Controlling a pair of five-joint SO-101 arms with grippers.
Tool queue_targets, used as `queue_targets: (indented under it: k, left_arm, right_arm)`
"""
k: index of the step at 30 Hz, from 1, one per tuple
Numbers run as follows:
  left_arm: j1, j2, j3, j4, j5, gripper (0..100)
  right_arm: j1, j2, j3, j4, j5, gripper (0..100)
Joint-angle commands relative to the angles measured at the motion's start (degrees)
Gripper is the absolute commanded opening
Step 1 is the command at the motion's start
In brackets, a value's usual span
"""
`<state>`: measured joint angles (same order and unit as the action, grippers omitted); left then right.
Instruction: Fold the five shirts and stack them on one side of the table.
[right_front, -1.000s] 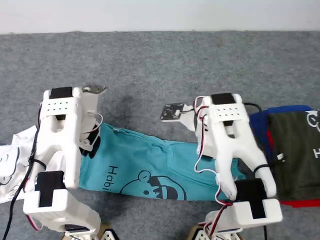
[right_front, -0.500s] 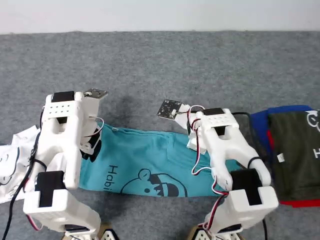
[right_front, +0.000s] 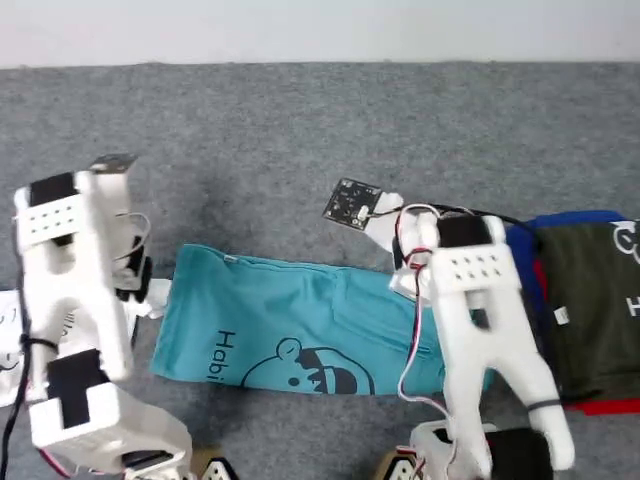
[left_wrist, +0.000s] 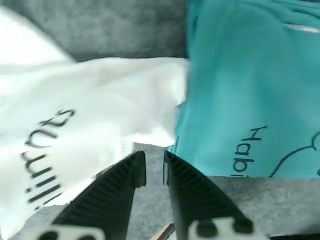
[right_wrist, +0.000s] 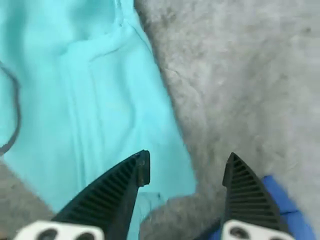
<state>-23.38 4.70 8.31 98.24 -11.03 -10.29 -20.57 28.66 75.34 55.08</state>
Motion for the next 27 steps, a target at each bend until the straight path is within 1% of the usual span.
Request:
queue_targets:
  k: [1,6,9,12,14,16,18,21,24,27]
  left_arm:
    - [-1.23,0.88,1.54,-1.67,0.35,7]
    - [-1.32,6.77,3.12,-9.93,0.35,7]
    - [-1.67,12.75,3.03,-16.44,0.35,7]
    - [-5.1,18.73,1.8,-21.8,1.23,7]
    - [-9.32,21.89,-1.1,-22.33,4.22,7]
    - [-14.86,24.09,-5.32,-22.33,6.07,7]
    - [-20.22,25.14,-9.54,-21.54,6.33,7]
    - [-25.05,25.67,-15.34,-17.67,6.24,7]
    - [-24.7,25.67,-19.12,-11.34,6.15,7]
    - [-20.4,24.44,-23.87,-2.64,6.15,7]
  right_arm:
    - [0.4,-2.15,-2.73,4.7,-3.96,24.6]
    - [0.48,-2.07,-2.9,5.49,-5.89,24.5]
    - [0.13,-2.07,-2.99,5.32,-9.76,24.5]
    - [0.13,-2.07,-2.81,5.58,-10.9,24.5]
    - [0.4,-2.33,-2.73,6.02,-10.9,24.5]
    - [0.13,-3.65,-2.73,7.08,-10.9,24.5]
    - [0.04,-5.32,-2.64,7.34,-10.9,24.5]
    - [0.04,-6.55,-2.64,7.52,-10.9,24.5]
    - [0.04,-6.81,-1.41,7.08,-10.9,24.5]
    - [0.04,-7.08,-0.7,7.08,-10.9,24.5]
